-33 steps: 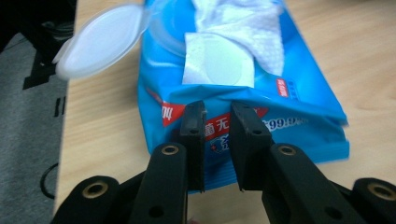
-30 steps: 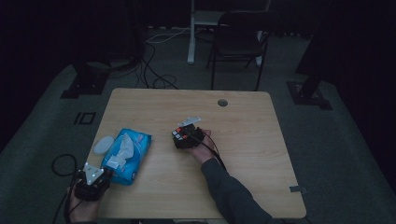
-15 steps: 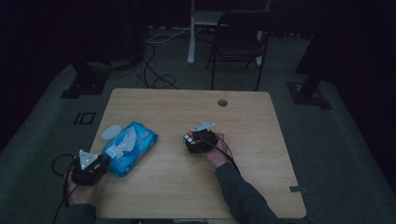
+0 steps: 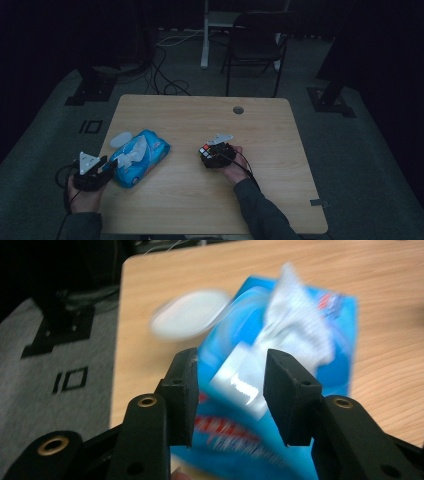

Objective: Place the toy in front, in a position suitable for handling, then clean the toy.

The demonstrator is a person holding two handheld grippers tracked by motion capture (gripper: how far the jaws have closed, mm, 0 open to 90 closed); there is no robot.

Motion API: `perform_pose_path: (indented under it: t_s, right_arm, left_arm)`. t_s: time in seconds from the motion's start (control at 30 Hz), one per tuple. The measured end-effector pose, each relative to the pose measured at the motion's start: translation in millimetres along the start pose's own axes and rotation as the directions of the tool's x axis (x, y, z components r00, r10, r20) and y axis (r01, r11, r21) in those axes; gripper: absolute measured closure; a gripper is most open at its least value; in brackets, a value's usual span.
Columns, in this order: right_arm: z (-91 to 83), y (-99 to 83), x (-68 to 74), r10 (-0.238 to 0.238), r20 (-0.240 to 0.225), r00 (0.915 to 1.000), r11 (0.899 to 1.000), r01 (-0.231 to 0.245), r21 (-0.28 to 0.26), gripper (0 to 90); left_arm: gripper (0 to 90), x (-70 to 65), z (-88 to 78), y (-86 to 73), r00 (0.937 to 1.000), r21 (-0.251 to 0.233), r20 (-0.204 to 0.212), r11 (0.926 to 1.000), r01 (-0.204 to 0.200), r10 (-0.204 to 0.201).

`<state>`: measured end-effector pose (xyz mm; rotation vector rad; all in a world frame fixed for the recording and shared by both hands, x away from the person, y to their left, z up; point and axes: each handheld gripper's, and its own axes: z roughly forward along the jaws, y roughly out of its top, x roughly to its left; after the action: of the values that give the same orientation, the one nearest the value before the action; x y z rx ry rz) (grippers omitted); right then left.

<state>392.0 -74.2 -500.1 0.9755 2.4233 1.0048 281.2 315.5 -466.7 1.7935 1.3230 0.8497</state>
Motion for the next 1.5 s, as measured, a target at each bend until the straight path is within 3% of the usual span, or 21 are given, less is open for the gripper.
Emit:
perform_pose_path:
  t_s: [0.2,0.4,0.5,0.63,0.77,0.9,1.13,1.23,1.37,1.43,1.5]
  right_arm:
    - [-0.7,0.0,3.9,-0.019,0.006,0.9998,1.0,0.019,0.004,33.7]
    - [-1.7,-3.5,2.2,-0.014,0.006,0.9999,1.0,0.014,0.001,33.7]
    - [-2.3,-4.7,0.9,-0.009,0.008,0.9999,1.0,0.009,-0.001,33.7]
    - [-3.5,-5.5,0.7,-0.006,0.008,1.0,1.0,0.006,-0.002,33.6]
    - [-4.6,-6.3,1.9,-0.012,0.004,0.9999,1.0,0.012,-0.001,33.6]
    - [-5.2,-7.3,2.7,-0.014,0.0,0.9999,1.0,0.014,-0.002,33.7]
    - [-4.5,-10.0,4.0,-0.021,0.0,0.9998,1.0,0.021,0.003,33.6]
    - [-4.4,-10.8,4.2,-0.022,0.0,0.9998,1.0,0.022,0.001,33.7]
    - [-4.6,-11.8,4.5,-0.019,-0.001,0.9998,1.0,0.019,0.0,33.6]
    - [-5.3,-12.8,4.3,-0.018,0.0,0.9998,1.0,0.018,-0.005,33.6]
    - [-5.6,-13.1,4.2,-0.016,0.0,0.9999,1.0,0.016,-0.006,33.6]
  left_arm:
    - [55.0,-19.9,17.9,17.6,0.9975,0.009,0.047,0.9986,-0.052,0.052]
    - [50.5,-40.1,45.4,28.4,0.9907,0.047,0.087,0.993,-0.108,0.104]
    - [50.1,-51.3,57.9,31.3,0.9832,0.061,0.108,0.9862,-0.154,0.147]
    - [50.2,-58.1,71.9,31.2,0.9805,0.095,0.101,0.9793,-0.179,0.169]
    - [57.2,-57.6,79.4,30.6,0.9834,0.127,0.061,0.9759,-0.178,0.171]
    - [70.4,-52.2,80.7,30.7,0.9881,0.141,0.044,0.9782,-0.152,0.147]
    - [88.9,-42.9,78.5,30.9,0.9922,0.153,0.036,0.9805,-0.123,0.119]
    - [90.0,-43.1,77.2,31.8,0.9918,0.149,0.042,0.9809,-0.125,0.121]
    - [90.0,-45.5,73.0,35.1,0.9908,0.122,0.085,0.9858,-0.115,0.105]
    - [90.0,-54.9,66.2,41.9,0.9838,0.082,0.135,0.9882,-0.129,0.117]
    - [90.0,-59.5,63.4,44.9,0.9772,0.053,0.186,0.992,-0.115,0.103]
